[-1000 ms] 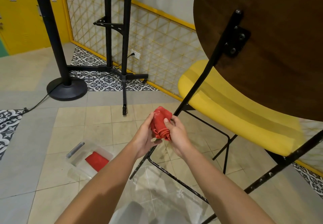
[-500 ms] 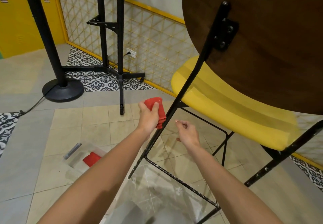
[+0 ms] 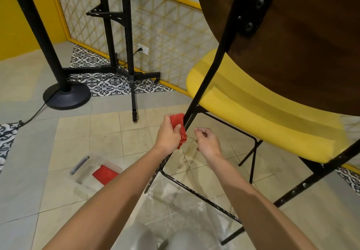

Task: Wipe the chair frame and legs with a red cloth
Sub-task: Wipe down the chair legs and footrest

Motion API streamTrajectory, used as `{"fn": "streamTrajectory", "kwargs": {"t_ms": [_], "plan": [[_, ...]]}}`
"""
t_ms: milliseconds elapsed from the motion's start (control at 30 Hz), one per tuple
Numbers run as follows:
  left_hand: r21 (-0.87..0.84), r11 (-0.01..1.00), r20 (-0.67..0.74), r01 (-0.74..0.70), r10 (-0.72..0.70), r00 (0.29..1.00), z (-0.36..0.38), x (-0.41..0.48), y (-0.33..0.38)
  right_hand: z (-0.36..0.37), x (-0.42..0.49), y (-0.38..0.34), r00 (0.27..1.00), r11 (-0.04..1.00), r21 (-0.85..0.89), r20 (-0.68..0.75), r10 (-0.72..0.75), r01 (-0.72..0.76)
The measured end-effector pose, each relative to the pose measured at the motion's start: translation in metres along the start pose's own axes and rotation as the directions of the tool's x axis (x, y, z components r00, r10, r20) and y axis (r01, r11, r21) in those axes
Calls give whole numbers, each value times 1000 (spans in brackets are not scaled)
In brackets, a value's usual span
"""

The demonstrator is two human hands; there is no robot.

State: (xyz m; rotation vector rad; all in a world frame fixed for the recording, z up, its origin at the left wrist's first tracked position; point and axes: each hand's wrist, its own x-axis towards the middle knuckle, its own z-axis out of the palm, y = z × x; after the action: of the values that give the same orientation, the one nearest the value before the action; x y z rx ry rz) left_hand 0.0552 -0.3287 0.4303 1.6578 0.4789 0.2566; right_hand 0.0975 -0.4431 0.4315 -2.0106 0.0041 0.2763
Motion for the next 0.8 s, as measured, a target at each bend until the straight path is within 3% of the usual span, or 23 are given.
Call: {"fn": "streamTrajectory", "kwargs": {"t_ms": [100, 167, 433, 667, 800], "plan": [[115, 987, 76, 115, -125, 989, -14, 5, -12, 6, 1, 2, 1000, 1000, 9, 28, 11, -11], [172, 981, 115, 88, -109, 987, -22, 10, -14, 6, 2, 3, 999, 1000, 12, 39, 11, -11], [36, 999, 165, 25, -31, 986, -17, 11, -6, 5, 3, 1, 992, 998, 10, 112, -55, 54], [113, 979, 192, 167, -186, 964, -22, 9, -33, 17, 1, 7, 975, 990, 133, 222, 22, -52], [114, 973, 187, 199, -217, 958, -31, 17, -40, 20, -1, 11, 952, 991, 102, 302, 55, -90]]}}
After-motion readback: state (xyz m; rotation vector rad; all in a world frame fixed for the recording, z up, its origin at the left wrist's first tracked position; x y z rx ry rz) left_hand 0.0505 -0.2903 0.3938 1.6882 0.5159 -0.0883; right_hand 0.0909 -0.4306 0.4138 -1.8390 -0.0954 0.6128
